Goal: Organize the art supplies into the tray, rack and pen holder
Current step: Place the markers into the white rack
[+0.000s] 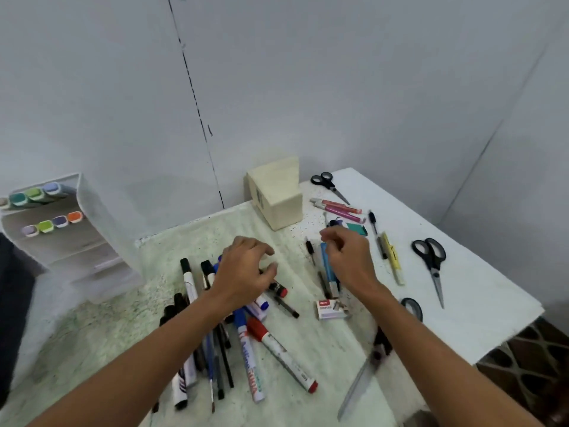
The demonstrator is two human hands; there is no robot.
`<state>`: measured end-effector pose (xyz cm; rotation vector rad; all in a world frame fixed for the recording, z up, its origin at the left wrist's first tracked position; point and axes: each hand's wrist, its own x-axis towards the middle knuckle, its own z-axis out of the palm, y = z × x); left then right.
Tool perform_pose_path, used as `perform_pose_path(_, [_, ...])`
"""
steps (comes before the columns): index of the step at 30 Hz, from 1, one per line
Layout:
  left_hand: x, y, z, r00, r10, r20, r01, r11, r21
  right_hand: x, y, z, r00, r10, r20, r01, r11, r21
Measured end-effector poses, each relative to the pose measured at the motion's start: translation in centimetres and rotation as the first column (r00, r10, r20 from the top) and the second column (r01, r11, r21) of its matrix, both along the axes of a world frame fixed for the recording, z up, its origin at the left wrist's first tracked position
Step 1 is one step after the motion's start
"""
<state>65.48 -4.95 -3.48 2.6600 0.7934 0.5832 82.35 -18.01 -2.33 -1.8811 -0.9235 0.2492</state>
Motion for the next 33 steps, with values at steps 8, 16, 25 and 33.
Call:
perform_pose_path(8, [8.9,-2.6,-0.4,0.985,0.001,-0.171,0.017,0.994,0.106,5.1,-1.8,-2.0,0.955,-0.128,0.268,0.221,0.909,-0.352])
perform_pose_path(16, [10.4,-3.4,-1.1,0.983,0.119,-0.141,-0.138,0.981,-0.135,4.2,-0.6,-2.5,0.948,-0.17,0.27,0.267,0.885,-0.381])
perform_pose_path(25, [10.7,-3.0,-0.3,0.97,0.227,0.088,-0.162,0.872,-0.461,4.0,-1.6,-1.2,0.971,-0.211,0.115,0.23,0.954,-0.191])
perform_pose_path(33, [8.1,-1.7,3.0,0.879,0.318,0.355,0.1,0.605,-0.79,2.1,0.0,1.2,0.987,-0.007,-0.159,-0.002,0.998,-0.056])
